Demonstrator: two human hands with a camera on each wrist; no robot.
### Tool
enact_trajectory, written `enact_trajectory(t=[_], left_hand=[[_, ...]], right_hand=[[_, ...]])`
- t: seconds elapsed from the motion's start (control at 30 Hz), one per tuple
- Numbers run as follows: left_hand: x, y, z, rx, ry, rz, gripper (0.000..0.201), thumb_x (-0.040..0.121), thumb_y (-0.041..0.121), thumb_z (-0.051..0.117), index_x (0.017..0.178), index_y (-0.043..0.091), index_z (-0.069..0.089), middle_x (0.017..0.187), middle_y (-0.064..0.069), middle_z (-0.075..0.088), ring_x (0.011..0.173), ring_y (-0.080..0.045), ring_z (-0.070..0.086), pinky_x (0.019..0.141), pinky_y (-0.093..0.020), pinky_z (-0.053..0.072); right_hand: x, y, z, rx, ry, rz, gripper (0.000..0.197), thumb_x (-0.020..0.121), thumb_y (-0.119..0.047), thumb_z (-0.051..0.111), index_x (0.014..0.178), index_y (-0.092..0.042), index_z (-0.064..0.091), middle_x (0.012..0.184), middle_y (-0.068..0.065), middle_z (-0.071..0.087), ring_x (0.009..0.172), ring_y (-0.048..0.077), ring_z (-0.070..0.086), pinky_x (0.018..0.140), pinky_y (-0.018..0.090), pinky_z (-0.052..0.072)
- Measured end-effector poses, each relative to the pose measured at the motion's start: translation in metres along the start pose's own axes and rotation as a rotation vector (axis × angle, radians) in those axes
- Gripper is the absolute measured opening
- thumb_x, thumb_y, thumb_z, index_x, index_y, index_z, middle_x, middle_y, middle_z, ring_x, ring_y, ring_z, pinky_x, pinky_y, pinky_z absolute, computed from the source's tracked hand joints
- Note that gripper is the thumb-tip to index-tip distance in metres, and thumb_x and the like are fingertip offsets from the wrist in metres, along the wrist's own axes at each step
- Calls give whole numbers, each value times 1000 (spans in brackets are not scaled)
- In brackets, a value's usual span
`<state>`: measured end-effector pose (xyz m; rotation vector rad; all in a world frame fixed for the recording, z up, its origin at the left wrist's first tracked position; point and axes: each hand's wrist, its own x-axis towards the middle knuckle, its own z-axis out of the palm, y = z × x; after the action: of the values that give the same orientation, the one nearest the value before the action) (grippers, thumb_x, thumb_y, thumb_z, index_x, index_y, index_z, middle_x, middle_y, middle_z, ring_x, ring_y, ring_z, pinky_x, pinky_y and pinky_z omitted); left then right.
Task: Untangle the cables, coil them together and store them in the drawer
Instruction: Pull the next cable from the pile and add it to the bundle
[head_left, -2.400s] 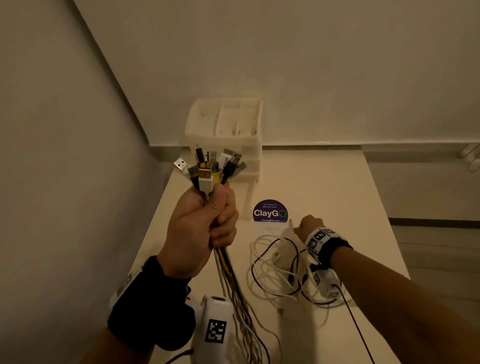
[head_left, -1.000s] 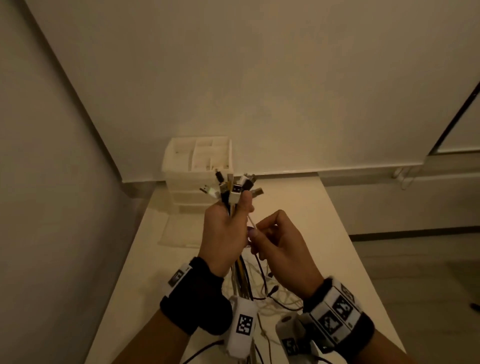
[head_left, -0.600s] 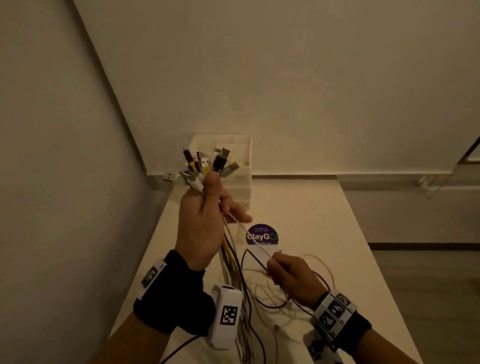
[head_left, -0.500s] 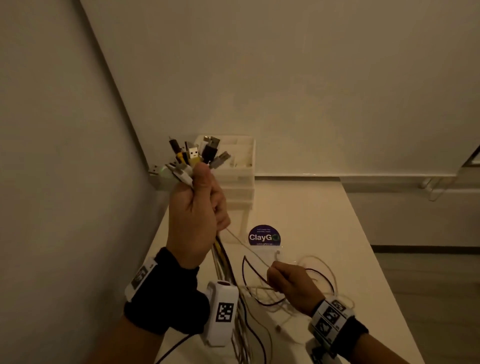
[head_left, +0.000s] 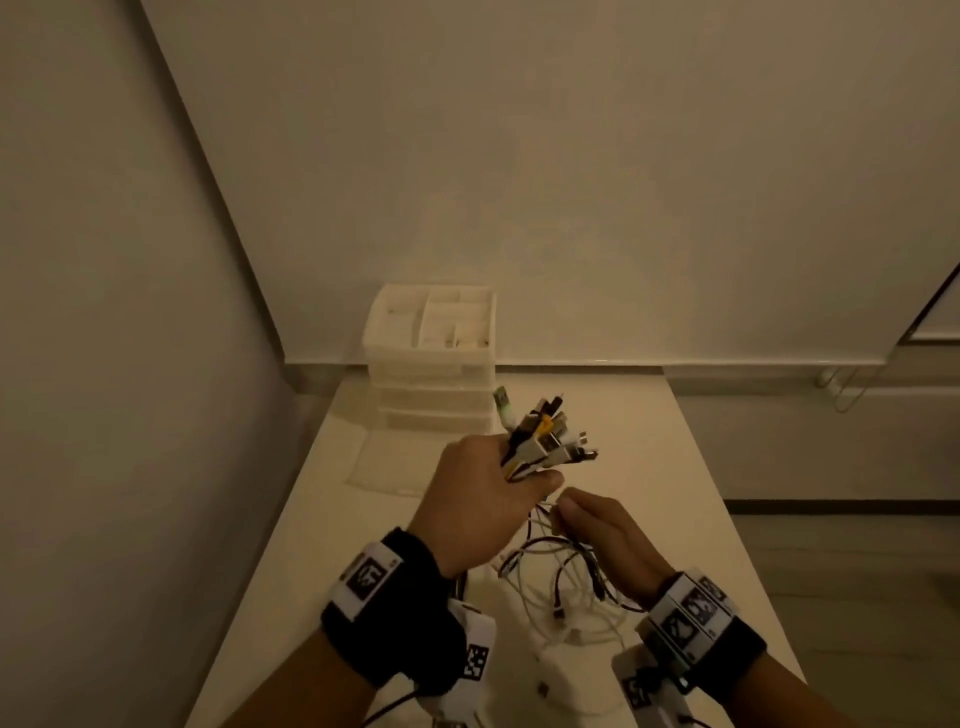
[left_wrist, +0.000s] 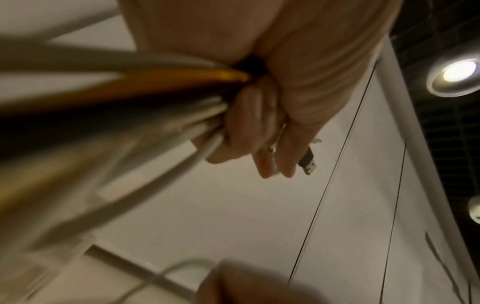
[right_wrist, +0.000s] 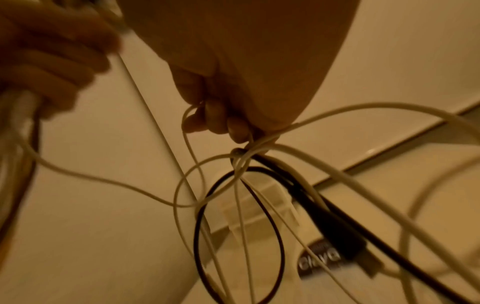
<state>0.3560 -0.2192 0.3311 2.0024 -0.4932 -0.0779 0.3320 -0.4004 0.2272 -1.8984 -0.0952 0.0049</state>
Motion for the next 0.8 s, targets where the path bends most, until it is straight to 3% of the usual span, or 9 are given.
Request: enact_trajectory(t=[0.17,0.27,0.33,0.37,0.43,0.57,0.67,0.73,0.8], left_hand=[[13,-15,27,74,-49,-39,13,85,37,71,87,25,75,71,15,70,70,4,64,58,-12,44],[15,-15,32,66,-55,-28,13,86,37,70,96,30,74,73,21,67,71,11,61,58,-5,39],[16,-12,32,59,-7,10,19,86,28,69,105,29,73,78,25,66,75,14,60,62,-2,40],[17,-10,31,53,27,24,20,87,24,68,106,29,72,80,25,66,76,13,61,63,-2,40],[17,-7,29,38,90,45,21,89,22,67,107,29,72,84,20,68,78,6,63,65,-7,46],[12,2,23,32,192,118,15,90,17,66,100,26,70,73,21,63,69,8,61,57,-5,41],[4,6,19,45,266,208,20,90,13,66,91,34,65,65,25,59,63,9,58,55,-3,37],[0,11,12,-7,360,230,23,90,17,66,91,41,63,69,24,63,66,1,61,56,-9,41],[0,17,-2,-100,462,243,19,90,19,64,100,34,68,78,26,67,74,-9,66,59,-14,46]], right_hand=[[3,-31,-15,-54,67,-70,31,101,-14,45,75,-8,62,69,-7,57,64,7,49,66,26,39],[0,-36,-18,1,61,-83,35,94,-27,44,78,-1,61,67,-6,54,62,10,46,64,24,37],[-3,-33,-15,39,23,-100,31,99,-26,42,78,-15,62,63,-14,51,58,4,42,62,20,35],[-4,-31,-11,44,0,-105,34,102,-23,41,75,-28,60,62,-15,51,57,3,41,62,20,35],[-5,-26,-5,-3,-31,-126,36,103,-27,39,72,-38,53,65,-14,51,59,5,43,63,24,37],[3,-24,-2,-160,-27,-247,26,103,-30,36,81,-31,48,73,-10,53,66,10,49,66,27,40],[13,-24,4,-165,-26,-311,23,102,-21,40,83,-21,52,78,-2,58,71,8,53,67,19,41],[19,-9,7,-195,-30,-302,20,100,-17,44,85,-19,56,83,-2,63,78,9,58,73,19,45],[19,19,9,-312,-16,-223,19,99,-18,47,85,-28,56,87,-8,65,84,9,59,78,25,48]])
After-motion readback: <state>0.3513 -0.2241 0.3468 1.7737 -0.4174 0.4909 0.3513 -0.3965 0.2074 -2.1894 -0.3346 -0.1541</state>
